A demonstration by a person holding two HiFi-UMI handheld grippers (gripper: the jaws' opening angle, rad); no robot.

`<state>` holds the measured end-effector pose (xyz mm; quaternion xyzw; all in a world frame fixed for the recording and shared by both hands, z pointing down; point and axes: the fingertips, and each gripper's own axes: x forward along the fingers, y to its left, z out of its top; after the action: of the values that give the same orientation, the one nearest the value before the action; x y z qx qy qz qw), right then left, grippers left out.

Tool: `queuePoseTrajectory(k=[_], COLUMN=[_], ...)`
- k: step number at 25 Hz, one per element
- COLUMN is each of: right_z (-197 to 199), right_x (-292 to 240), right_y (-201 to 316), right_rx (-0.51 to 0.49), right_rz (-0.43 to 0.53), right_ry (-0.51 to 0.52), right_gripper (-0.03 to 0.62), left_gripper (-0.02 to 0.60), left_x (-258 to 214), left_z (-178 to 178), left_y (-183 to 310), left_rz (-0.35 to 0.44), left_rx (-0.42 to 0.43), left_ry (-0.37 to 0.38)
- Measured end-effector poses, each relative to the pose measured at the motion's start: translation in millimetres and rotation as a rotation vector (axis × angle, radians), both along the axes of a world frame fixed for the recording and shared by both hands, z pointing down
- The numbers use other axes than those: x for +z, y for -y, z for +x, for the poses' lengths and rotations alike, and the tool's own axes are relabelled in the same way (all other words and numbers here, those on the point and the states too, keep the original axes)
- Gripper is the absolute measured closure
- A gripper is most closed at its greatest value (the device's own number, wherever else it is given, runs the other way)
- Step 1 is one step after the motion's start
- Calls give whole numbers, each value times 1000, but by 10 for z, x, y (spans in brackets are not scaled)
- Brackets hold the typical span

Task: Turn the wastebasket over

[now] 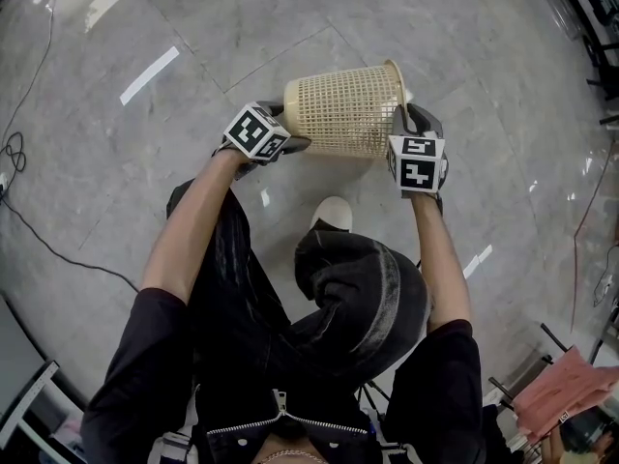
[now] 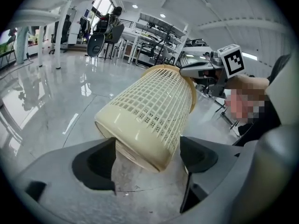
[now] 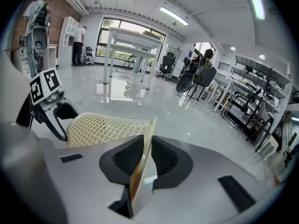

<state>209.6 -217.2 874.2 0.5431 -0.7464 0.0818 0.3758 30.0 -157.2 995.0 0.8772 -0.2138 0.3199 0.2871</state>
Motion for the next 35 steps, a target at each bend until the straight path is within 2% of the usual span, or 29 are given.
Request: queuePoseTrajectory(k=[8, 12, 21, 27, 30, 35], right_z=[40, 114, 118, 45, 50, 183], right_x=[-8, -12, 18, 150, 284, 398], right_y=[-39, -47, -80, -138, -202, -288], right_rx=[13, 35, 72, 62, 45, 74], right_rz=[12, 23, 9, -24, -59, -86], right_ry=[20, 43, 147, 176, 150, 170], right_gripper=[545, 545, 533, 526, 522, 520], left_gripper=[164, 164, 164, 164, 164, 164], left_x=[-187, -342, -995, -1346, -1554, -1617], left_z=[-21, -11, -121, -171, -120, 71], left_y=[204, 319, 629, 650, 636, 526], left_rz=[68, 128, 383, 519, 576, 622], left_rx=[-63, -96, -198, -212, -211, -135], left_ry=[-53, -90, -200, -205, -230, -191])
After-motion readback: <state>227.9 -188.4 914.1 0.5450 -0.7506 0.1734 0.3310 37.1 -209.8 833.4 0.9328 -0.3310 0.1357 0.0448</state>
